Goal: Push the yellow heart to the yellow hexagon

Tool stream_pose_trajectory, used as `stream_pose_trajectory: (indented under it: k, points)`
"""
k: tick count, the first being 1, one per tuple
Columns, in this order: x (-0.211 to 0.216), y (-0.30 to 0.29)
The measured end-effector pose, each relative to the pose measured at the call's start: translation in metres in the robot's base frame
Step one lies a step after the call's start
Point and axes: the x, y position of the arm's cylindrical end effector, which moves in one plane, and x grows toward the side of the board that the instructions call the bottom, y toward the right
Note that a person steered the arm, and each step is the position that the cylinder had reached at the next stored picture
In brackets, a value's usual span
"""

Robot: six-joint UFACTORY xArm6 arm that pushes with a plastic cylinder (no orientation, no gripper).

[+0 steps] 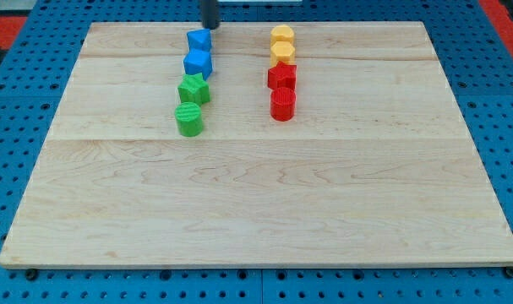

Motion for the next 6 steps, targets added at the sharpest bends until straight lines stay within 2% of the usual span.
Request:
stream_pose_trajectory:
  k: [1,3,4,6]
  points:
    - [0.000,0.057]
    - [0.006,0.075]
    - [0.032,0.101]
    - [0.077,0.108]
